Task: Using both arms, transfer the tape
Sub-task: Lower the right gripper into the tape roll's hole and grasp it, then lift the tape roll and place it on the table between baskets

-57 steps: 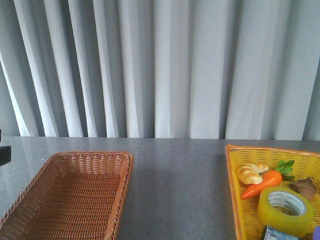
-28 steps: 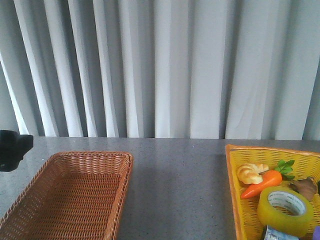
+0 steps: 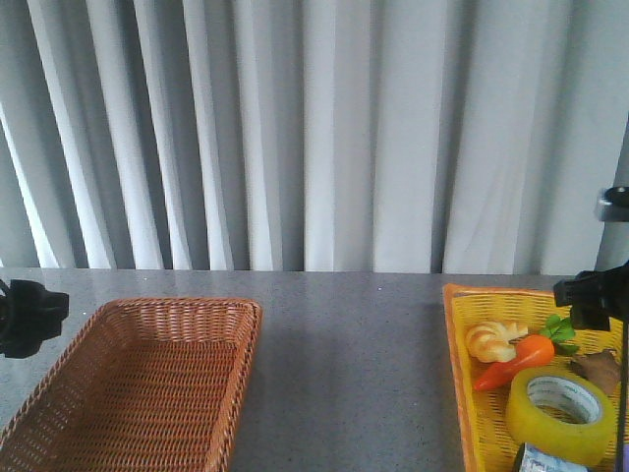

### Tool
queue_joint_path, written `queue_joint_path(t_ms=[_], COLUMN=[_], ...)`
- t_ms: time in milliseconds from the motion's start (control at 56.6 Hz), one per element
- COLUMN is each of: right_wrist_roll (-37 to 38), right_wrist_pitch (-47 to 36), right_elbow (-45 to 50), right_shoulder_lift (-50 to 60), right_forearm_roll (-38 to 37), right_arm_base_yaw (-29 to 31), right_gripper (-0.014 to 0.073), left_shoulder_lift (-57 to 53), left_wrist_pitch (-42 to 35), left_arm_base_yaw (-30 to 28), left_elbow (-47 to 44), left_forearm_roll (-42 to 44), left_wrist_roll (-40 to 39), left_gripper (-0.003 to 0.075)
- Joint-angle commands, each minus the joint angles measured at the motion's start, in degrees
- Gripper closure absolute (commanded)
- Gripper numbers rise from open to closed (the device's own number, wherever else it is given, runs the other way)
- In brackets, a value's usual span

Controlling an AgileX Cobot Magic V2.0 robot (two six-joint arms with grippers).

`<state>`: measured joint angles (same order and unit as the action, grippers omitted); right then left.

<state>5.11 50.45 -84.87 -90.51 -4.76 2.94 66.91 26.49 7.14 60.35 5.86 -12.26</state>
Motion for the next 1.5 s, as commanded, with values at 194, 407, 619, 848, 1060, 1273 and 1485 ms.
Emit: queue_joint_path(t_ms=[194, 407, 619, 848, 1060, 1273, 1485], right_wrist_roll=[0.05, 0.05, -1.29, -5.11, -6.0, -8.73, -10.84], right_wrist_pitch=[4.45, 5.21, 5.34, 5.4, 5.34, 7.86, 12.62], right_elbow=[-8.88, -8.88, -8.88, -8.88, -8.88, -12.54, -22.91], right_shoulder_lift=[-11.27, -14.74, -17.4, -20.24, -21.31, -20.14, -17.71], right_forearm_roll=[-4.69, -5.22, -1.35, -0.07, 0.65, 0.96, 5.15], right_arm_base_yaw=[0.14, 0.5, 3.65, 4.74, 4.68, 4.68, 4.57], right_gripper=[0.0106, 0.0106, 0.0106, 0.0176, 0.0414, 0.0604, 0.06], left_shoulder_lift=[-1.04, -1.04, -1.04, -1.04, -1.04, -1.04, -1.04], left_wrist_pitch=[-4.7, -5.08, -5.08, -5.57, -6.2, -6.16, -5.87], left_arm_base_yaw=[0.37, 0.37, 0.37, 0.37, 0.37, 0.37, 0.37], left_elbow=[1.91, 1.91, 1.91, 1.91, 1.91, 1.91, 1.91], left_forearm_roll=[-0.15, -0.15, -0.15, -0.15, -0.15, -0.15, -0.15], left_wrist_roll=[-0.45, -0.45, -0.45, -0.45, -0.45, -0.45, -0.45], left_gripper=[0.0186, 0.0186, 0.0186, 0.0186, 0.0186, 0.0186, 0.0186])
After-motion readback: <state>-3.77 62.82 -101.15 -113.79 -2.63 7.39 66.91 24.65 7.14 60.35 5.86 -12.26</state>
